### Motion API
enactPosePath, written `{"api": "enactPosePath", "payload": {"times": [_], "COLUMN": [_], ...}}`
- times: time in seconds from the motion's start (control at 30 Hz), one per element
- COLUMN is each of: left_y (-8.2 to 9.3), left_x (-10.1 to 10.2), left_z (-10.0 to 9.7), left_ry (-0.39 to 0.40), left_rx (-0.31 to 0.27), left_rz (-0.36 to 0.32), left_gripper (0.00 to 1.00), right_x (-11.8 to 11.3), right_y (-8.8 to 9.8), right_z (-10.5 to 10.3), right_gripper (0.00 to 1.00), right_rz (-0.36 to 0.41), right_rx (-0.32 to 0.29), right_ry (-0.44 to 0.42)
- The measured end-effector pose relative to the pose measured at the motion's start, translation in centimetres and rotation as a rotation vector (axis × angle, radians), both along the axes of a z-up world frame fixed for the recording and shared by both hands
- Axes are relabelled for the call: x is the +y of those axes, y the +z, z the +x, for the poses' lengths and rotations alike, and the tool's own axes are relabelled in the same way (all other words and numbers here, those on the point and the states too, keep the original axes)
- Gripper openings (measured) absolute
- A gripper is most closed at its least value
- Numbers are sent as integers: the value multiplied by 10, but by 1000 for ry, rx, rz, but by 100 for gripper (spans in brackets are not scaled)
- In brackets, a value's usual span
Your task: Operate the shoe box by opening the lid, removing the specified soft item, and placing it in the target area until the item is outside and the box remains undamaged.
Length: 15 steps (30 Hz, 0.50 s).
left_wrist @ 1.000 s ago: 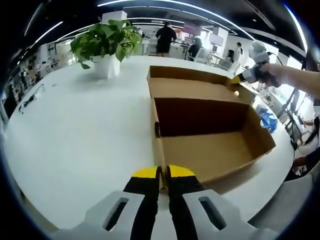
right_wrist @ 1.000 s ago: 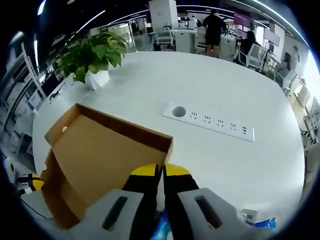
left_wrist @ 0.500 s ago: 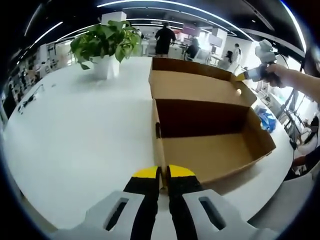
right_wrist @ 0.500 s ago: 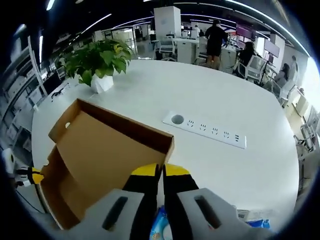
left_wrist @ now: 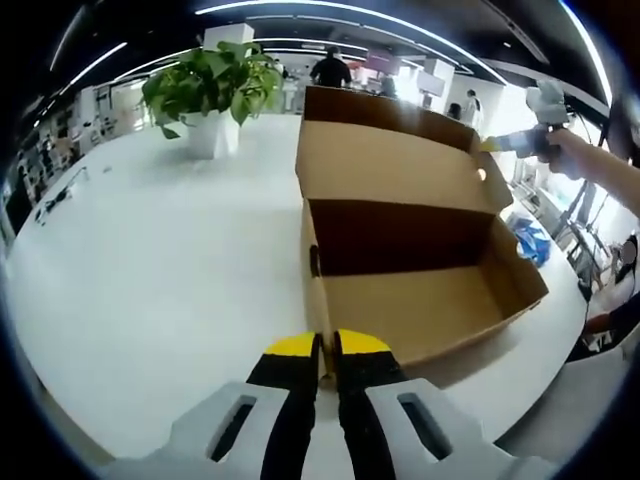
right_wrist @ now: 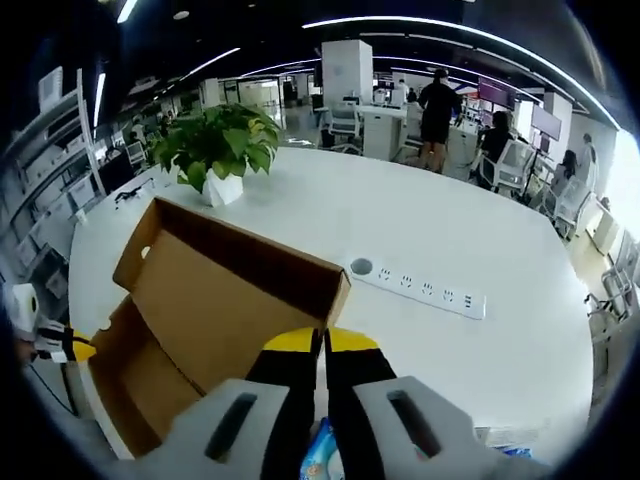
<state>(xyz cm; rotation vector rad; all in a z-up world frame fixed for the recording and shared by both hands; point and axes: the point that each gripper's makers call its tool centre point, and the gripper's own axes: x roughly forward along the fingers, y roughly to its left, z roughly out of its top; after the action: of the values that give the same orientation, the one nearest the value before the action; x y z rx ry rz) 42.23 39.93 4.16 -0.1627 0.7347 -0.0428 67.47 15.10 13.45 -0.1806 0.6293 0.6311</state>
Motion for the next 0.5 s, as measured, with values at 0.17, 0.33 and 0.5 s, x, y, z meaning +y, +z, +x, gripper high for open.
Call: {"api": "enactPosePath", "payload": {"times": [0.17,0.33,0.5], "left_y": [0,0,0], "left_x": [0,0,0], "left_z": [0,0,-1], "left_ry": [7,7,14], "left_rx": [-6,-9,-14], "left_rz": [-8,-3,-11], "left_gripper": [3,3,3], "right_x": [-2,-4,-7], "right_y": [9,16,22], "right_z": [-11,-19,-30], "right_gripper": [0,0,0], "right_rz": [11,24,41], "right_rx": [-61,-90,-120], "right_ry": [11,18,19]}}
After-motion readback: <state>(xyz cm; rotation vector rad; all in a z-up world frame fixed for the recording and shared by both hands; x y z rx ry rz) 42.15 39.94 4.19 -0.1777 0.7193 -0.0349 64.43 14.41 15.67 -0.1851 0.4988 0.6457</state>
